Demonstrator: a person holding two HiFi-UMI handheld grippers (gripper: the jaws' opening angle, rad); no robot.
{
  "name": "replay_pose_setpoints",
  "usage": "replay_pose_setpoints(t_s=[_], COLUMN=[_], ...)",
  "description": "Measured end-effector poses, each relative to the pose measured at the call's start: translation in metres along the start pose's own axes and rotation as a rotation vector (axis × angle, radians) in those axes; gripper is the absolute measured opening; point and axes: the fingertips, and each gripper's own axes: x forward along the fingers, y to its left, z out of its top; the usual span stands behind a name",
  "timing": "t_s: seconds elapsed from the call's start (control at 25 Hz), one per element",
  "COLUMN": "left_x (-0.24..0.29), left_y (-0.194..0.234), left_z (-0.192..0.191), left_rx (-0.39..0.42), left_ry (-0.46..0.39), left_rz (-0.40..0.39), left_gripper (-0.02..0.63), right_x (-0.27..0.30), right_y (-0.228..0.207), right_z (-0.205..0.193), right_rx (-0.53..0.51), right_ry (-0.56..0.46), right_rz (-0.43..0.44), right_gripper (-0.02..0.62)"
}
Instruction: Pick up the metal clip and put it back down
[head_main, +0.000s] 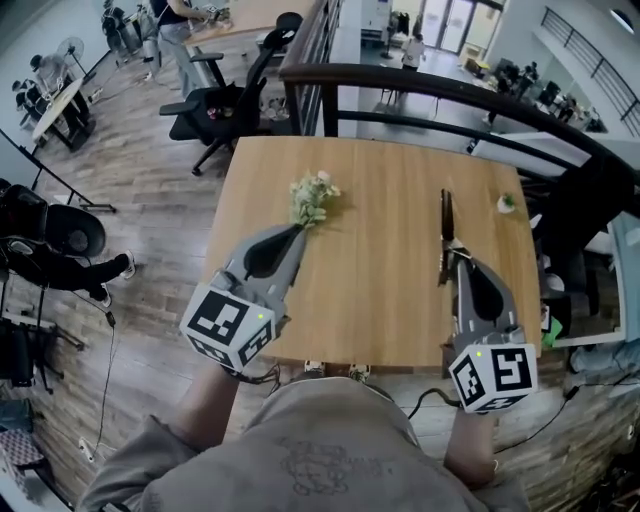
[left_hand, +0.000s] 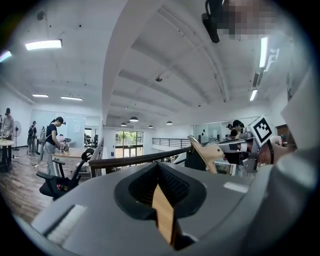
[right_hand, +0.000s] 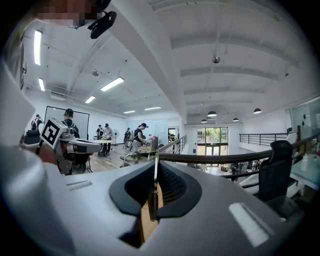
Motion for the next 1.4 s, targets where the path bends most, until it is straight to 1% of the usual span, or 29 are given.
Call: replay_pose_setpoints(t_s=[0.2,0.44,0.56,0.68,0.92,1.08,1.2,1.4], left_x=[0.015,0.056,0.087,0.117,0.17,0.198,0.217,0.244], left_y=[-0.023,-0.061,-0.081,-0.108,-0.166,-0.196,-0.216,-0.245], left_z=[-0.002,-0.003,0.001,-0.008,-0.051,-0.087,-0.114,-0.152], left_rx=[0.008,0.008,0.022,0.026,0.017,-0.008,-0.016,-0.011], left_ry=[0.0,0.001,-0.003,0.018,0.116,0.182,0.233,0.302], left_rz=[-0.055,-0.154,-0.208,-0.272,-0.383,-0.433,-0.465,-0.501], left_gripper=[0.0,0.0,0.0,0.0,0.0,0.0,0.0,0.002], right_x=[-0.013,-0.023,-0.02,-0.024,-0.03,-0.043,-0.049,-0.051], right_y=[-0.017,-0.059,-0.088,-0.118,-0.19,-0.231,-0.247,-0.262], right_z=[-0.012,-0.045,-0.068,-0.099,-0.166,-0.211,-0.244,-0.303], right_rx=[-0.011,-0.084,-0.051,-0.023,-0.066,-0.105,-0.14,-0.17], right_ry=[0.019,0.116,0.177,0.253,0.4,0.516,0.597,0.714], right_rz=[-0.038,-0.129,-0.158,-0.22,-0.342,-0.413,-0.43,-0.422], right_gripper=[0.012,0.012,0.012,0.012,0.012,0.012,0.012,0.012])
